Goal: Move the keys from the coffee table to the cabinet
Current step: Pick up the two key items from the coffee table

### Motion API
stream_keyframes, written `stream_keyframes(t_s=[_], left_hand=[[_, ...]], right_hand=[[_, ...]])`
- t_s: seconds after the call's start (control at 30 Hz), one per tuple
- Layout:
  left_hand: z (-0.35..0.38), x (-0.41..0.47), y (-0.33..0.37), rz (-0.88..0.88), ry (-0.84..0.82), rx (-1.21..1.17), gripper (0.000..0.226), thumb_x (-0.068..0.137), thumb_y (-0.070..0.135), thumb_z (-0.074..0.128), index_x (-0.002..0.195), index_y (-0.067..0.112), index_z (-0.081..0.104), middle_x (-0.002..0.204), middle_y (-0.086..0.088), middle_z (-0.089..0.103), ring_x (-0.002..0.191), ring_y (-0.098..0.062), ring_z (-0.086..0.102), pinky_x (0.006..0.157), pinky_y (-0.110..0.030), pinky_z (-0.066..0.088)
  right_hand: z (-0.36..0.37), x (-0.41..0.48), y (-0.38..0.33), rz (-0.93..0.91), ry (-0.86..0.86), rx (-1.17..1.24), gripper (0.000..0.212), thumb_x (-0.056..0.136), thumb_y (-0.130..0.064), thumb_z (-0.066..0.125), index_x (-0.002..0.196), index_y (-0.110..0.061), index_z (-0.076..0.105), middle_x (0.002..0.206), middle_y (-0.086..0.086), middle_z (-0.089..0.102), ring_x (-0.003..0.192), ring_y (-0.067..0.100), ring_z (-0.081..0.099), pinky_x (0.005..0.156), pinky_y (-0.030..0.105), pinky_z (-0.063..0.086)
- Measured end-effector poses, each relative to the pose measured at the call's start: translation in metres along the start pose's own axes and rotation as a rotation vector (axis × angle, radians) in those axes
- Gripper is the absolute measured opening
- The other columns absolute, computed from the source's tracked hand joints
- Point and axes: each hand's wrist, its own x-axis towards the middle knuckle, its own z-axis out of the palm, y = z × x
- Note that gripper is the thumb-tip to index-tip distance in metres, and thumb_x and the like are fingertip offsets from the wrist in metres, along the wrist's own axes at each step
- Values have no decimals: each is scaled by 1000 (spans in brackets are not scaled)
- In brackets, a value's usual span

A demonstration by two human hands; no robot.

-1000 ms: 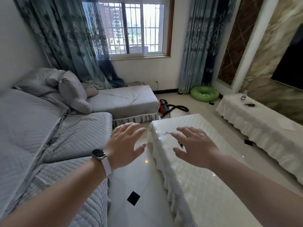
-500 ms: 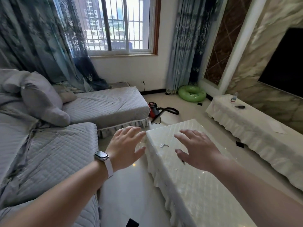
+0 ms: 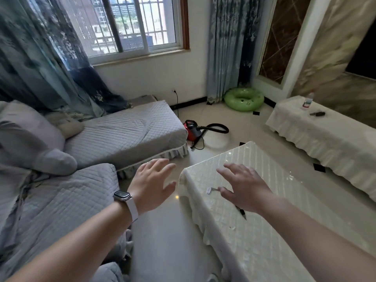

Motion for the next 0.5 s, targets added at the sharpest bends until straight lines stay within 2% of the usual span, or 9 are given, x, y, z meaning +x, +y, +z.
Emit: stream_keyframes(t_s=[0.2,0.5], left_hand=[[27,101,-4,77,-13,13,53,81,49,50,126,22,54,128,-4,58,120,-28,51,99,-44,40],[86,210,-3,240,-122,-48,51,84,49,48,128,23,52,131,-5,57,123,-29,49,101,-47,39]], right_hand=[[5,72,62,18,-14,-27,57,92,-53,42,142,-29,33,151,3,34,134,23,30,105,39,22],[22,116,120,142,-59,-14,58,93,-53,40,144,-28,31,152,4,32,136,24,27,109,41,19]])
